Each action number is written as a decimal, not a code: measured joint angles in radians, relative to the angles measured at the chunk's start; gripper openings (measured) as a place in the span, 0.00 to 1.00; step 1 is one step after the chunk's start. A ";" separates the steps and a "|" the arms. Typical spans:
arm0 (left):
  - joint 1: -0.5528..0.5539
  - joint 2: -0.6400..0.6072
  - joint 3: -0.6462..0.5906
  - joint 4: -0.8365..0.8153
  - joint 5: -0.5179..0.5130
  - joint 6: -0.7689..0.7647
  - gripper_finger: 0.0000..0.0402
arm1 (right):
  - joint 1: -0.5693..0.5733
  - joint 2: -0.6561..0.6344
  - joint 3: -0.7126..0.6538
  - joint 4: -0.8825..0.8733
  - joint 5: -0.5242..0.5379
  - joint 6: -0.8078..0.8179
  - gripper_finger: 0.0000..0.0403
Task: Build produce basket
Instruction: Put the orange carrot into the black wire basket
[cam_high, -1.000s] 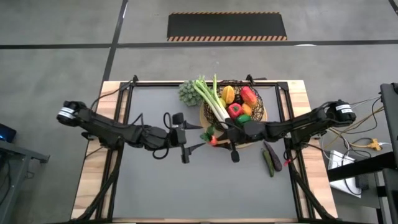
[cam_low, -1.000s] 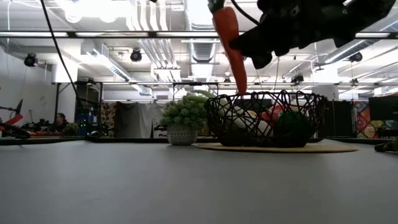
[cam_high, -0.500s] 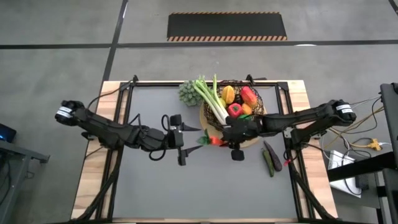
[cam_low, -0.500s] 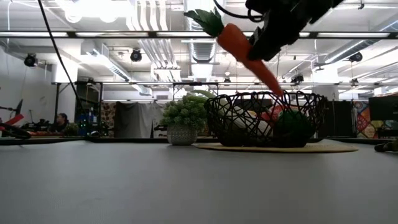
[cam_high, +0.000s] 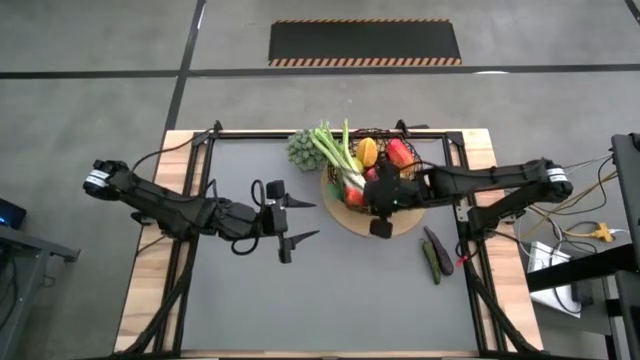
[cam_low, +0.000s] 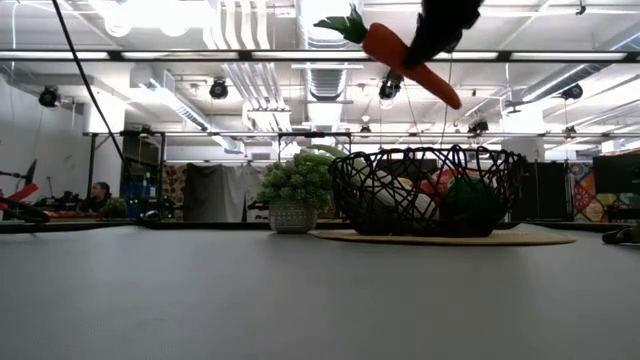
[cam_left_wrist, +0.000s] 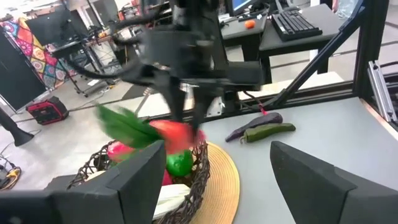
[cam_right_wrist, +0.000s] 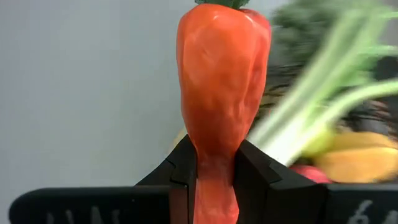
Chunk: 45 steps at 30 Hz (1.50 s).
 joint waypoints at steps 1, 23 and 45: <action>-0.001 0.000 0.000 0.000 0.000 0.000 0.67 | -0.010 0.000 0.012 -0.006 0.034 0.012 0.16; -0.023 0.000 -0.002 -0.062 -0.003 -0.002 0.67 | -0.208 -0.008 -0.353 0.980 0.416 -0.064 0.15; -0.030 0.000 -0.006 -0.068 -0.002 -0.003 0.67 | -0.386 -0.006 -0.630 1.156 0.793 0.291 0.15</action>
